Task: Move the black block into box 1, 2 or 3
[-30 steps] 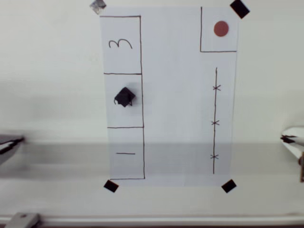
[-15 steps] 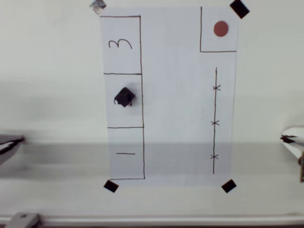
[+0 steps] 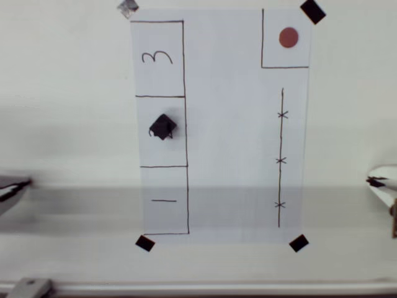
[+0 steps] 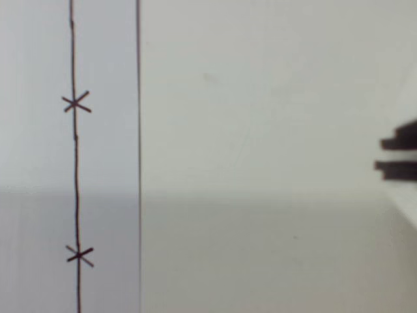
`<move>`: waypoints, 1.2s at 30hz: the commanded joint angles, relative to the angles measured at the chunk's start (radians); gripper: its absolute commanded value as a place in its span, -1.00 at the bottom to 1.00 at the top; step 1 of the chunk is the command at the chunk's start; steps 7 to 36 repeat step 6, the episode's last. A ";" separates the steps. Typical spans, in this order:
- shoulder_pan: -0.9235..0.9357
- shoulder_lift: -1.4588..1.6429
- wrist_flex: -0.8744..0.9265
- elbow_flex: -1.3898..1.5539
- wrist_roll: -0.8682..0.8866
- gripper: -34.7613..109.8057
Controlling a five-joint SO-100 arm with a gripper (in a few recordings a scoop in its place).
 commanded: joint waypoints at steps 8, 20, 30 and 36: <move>0.000 -0.002 0.021 0.011 -0.011 -0.51; 0.000 -0.002 0.021 0.011 -0.011 -0.51; 0.000 -0.002 0.021 0.011 -0.011 -0.51; 0.000 -0.002 0.021 0.011 -0.011 -0.51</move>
